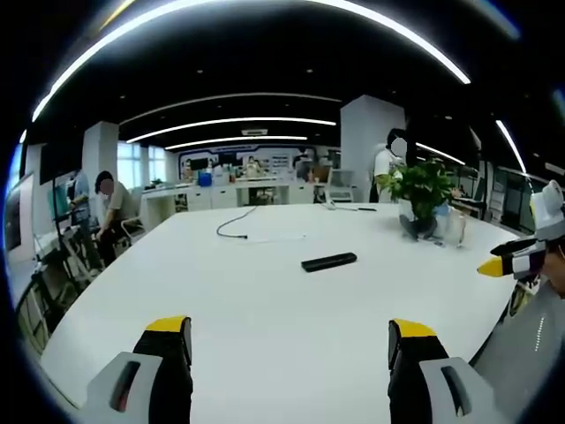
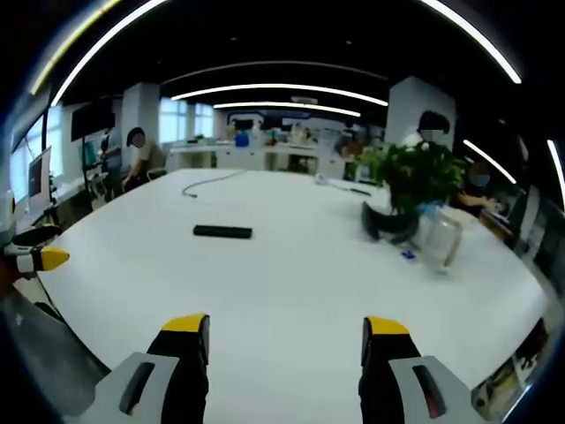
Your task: Press the specified remote control buttons in sequence, fully releasing each button before pressing the next.
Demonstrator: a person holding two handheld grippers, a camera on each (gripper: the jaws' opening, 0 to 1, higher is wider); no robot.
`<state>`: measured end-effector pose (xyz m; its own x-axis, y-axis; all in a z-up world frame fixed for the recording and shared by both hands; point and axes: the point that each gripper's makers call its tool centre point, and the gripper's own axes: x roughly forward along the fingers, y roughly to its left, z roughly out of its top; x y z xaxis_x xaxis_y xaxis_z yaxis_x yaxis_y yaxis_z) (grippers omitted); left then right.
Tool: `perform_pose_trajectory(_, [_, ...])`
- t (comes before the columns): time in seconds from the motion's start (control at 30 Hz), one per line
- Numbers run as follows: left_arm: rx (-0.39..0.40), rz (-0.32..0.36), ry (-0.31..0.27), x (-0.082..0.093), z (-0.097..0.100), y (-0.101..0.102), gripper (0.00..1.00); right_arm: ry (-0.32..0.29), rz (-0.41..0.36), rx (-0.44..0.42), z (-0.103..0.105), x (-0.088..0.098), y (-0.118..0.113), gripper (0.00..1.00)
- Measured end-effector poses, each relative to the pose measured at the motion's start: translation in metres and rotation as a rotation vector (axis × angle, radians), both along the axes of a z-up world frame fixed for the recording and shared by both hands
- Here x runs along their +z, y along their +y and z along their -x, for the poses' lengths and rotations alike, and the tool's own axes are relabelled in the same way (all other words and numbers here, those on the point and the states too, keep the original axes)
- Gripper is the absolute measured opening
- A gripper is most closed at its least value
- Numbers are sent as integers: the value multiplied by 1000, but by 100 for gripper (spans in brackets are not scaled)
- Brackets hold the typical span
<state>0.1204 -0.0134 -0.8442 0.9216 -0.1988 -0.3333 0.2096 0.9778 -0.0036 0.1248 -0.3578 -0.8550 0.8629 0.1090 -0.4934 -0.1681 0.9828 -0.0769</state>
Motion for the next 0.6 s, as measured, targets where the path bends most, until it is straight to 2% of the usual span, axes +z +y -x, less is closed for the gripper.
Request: perform_pose_trajectory(0.6, [-6,3,7,-3,-1,-1,95,3,0,-1,-1,0,-1,69])
